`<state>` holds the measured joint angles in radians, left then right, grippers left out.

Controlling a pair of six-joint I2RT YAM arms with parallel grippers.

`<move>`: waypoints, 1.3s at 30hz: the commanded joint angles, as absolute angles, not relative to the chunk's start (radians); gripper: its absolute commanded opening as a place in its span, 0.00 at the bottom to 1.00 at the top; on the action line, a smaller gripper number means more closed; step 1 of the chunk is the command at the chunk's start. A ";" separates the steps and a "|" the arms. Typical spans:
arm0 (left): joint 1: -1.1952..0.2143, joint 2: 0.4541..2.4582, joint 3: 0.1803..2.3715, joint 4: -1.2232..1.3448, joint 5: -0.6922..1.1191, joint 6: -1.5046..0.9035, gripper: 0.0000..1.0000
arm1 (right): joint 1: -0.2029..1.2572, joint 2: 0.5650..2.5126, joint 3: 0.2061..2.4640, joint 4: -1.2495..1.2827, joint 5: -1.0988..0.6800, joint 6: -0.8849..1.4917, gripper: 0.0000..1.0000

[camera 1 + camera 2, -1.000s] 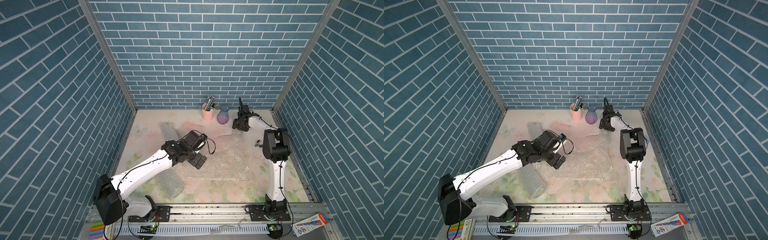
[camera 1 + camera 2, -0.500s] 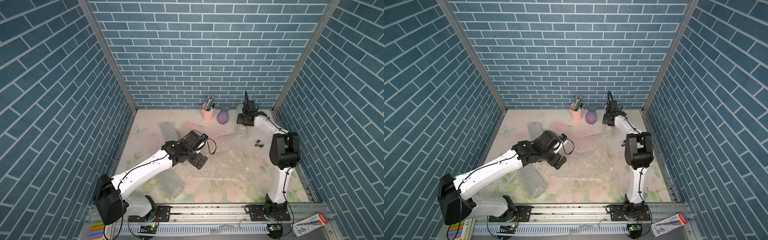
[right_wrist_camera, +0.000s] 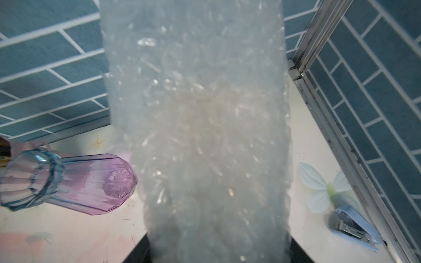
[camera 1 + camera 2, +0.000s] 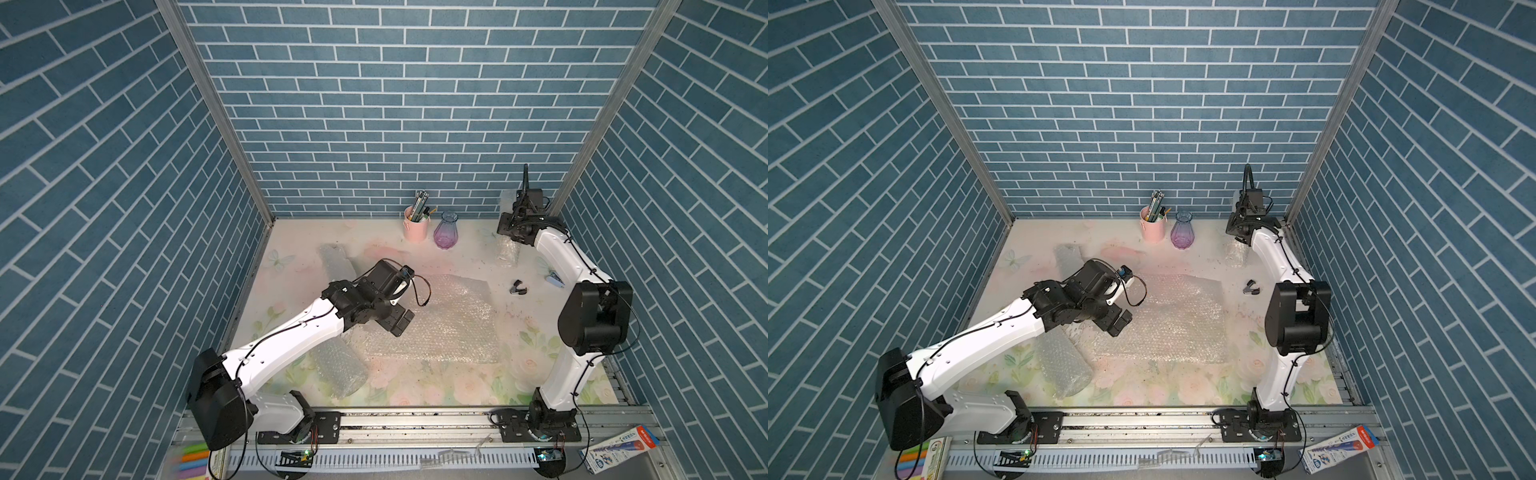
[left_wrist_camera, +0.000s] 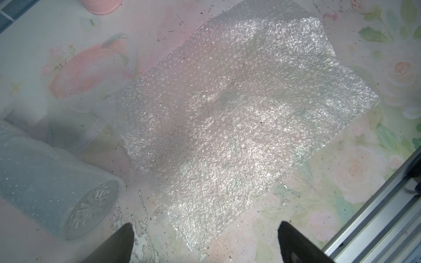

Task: Unwrap the vase from the bubble wrap
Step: Pick up the bubble wrap from the center of the board, then place the bubble wrap at the center of the board.

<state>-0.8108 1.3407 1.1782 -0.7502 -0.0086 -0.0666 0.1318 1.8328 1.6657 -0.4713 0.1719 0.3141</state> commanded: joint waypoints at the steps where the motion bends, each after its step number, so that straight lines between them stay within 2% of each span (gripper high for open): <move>1: -0.790 1.314 1.168 -0.760 -0.003 -0.078 0.99 | 0.140 1.692 1.652 -0.491 0.178 0.301 0.40; 9: -0.745 1.284 1.171 -0.752 0.001 -0.099 0.99 | 0.194 1.439 1.508 -0.601 0.101 0.359 0.40; 16: -0.688 1.245 1.164 -0.734 0.011 -0.123 0.99 | 0.409 1.282 1.290 -0.588 0.117 0.492 0.40; 22: -0.674 1.216 1.158 -0.734 -0.019 -0.135 0.98 | 0.559 1.200 1.078 -0.433 0.077 0.713 0.39; 29: -0.636 1.176 1.152 -0.724 -0.017 -0.149 0.98 | 0.715 1.318 0.991 -0.213 0.102 0.880 0.38; 39: -0.623 1.173 1.146 -0.728 -0.015 -0.148 0.99 | 0.806 1.625 1.055 0.000 0.102 0.999 0.38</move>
<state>-0.6304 1.1744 1.1622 -0.7277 -0.0135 -0.1429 0.7956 1.5951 1.0100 -0.1329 0.0856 0.8997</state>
